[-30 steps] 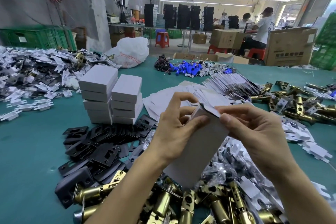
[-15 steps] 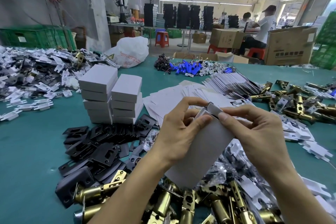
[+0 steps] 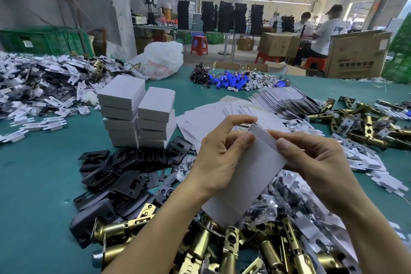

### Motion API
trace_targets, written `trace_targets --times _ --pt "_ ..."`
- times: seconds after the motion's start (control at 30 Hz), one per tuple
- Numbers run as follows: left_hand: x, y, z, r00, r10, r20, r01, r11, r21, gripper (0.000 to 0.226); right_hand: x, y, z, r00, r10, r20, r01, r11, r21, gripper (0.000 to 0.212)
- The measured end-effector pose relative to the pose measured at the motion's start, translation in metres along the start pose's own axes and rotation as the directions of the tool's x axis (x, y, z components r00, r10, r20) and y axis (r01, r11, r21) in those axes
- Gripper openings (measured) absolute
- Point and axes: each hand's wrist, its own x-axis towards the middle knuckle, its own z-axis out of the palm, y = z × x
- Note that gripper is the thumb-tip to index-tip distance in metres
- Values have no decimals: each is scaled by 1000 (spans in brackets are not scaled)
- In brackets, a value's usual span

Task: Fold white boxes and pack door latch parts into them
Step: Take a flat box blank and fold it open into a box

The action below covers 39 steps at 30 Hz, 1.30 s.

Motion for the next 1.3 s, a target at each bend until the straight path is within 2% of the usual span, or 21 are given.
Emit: trace_targets --times 0.23,0.33,0.5,0.57,0.63,0.77,1.0,1.13,1.17,1.3 --pt "2 3 -2 992 -121 -34 120 993 -18 18 -1 6 -9 988 67 141 -70 997 17 33" --pt "2 1 0 992 -116 -52 121 987 107 23 -1 7 -5 993 43 107 -42 999 -17 30" --pt "-5 -3 7 976 -178 124 135 946 294 89 0 11 -2 1000 9 7 -8 998 -59 28" --pt "-7 -4 8 982 -126 138 70 933 353 102 0 11 0 1000 -15 -7 15 996 -89 29" --pt "-7 -4 7 992 -72 100 31 930 365 105 -1 11 2 999 -39 -9 38 995 -96 30" --pt "-7 -3 6 997 -36 62 15 949 314 98 -1 11 7 996 -82 -25 81 994 -72 30" --pt "-8 -2 6 996 -32 84 6 955 296 95 -2 9 6 993 -118 4 116 975 -187 23" --pt "-8 -1 8 997 -9 80 -18 944 330 63 -3 4 4 990 -121 77 139 940 -312 36" --pt "-8 -1 8 998 -4 64 -17 945 326 57 -3 4 4 986 -130 108 160 920 -357 32" --pt "-7 -2 8 1000 12 -12 -8 951 310 50 -1 5 9 963 -233 140 271 837 -475 35"
